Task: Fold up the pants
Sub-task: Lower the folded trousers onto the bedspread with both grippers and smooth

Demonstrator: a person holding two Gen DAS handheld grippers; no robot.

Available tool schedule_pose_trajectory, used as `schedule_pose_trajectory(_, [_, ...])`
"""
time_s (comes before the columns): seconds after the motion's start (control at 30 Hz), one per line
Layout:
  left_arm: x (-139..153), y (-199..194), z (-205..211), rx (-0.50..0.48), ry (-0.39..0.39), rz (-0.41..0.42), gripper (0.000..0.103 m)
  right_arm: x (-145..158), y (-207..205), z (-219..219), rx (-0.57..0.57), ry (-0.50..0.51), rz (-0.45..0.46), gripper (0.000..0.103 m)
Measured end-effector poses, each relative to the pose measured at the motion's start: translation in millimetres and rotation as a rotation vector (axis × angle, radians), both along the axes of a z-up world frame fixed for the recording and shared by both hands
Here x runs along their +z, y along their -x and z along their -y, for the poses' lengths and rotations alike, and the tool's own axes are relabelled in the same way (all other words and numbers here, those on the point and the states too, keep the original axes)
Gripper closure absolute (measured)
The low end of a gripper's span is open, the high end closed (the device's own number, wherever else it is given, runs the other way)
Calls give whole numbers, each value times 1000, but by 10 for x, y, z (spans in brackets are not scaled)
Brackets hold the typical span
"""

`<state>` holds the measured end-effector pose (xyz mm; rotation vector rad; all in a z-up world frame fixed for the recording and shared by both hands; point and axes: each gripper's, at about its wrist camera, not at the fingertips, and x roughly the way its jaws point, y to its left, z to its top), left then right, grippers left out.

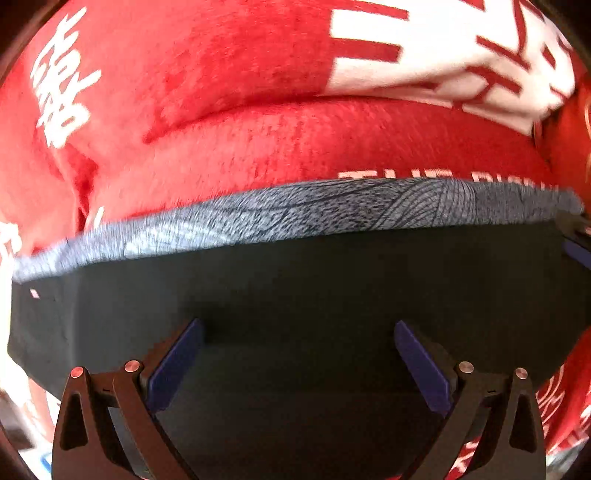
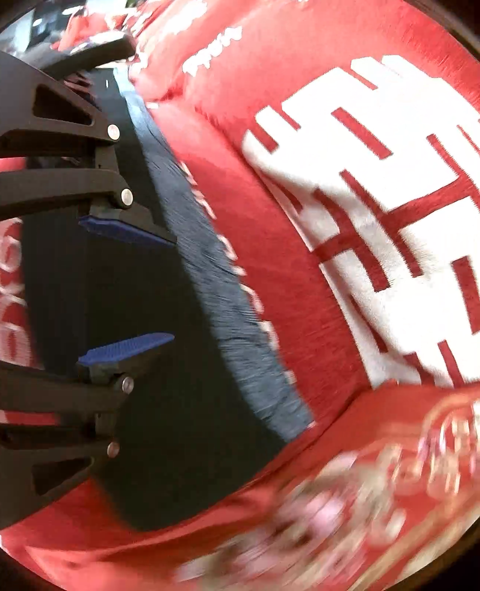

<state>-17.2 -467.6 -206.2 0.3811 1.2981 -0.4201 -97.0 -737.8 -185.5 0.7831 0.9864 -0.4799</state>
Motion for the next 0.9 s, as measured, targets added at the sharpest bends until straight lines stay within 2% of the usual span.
schedule_pose_trajectory(0.1, [-6, 15, -36, 3, 16, 5, 0, -126, -143, 225, 6, 51, -46, 55])
schedule_pose_trajectory(0.17, [-7, 30, -28, 2, 9, 15, 0, -84, -186, 365, -28, 139, -97, 53])
schedule_pose_trajectory(0.23, [-14, 35, -33, 2, 5, 21, 0, -21, -149, 468, -83, 160, -113, 52])
schedule_pose_trajectory(0.3, [-15, 32, -44, 5, 5, 15, 0, 72, -52, 495, -102, 105, -67, 52])
schedule_pose_trajectory(0.37, [-12, 30, -28, 6, 3, 11, 0, 157, 54, 369, -70, 90, -51, 51])
schedule_pose_trajectory(0.6, [-7, 9, -16, -8, 4, 15, 0, 179, 657, -301, -30, -35, -8, 47])
schedule_pose_trajectory(0.73, [-6, 27, -1, -6, 2, 17, 0, 58, 795, -547, -17, -38, -48, 47])
schedule_pose_trajectory(0.9, [21, 57, 24, 1, -2, 16, 0, 18, 820, -516, -43, -71, -39, 46])
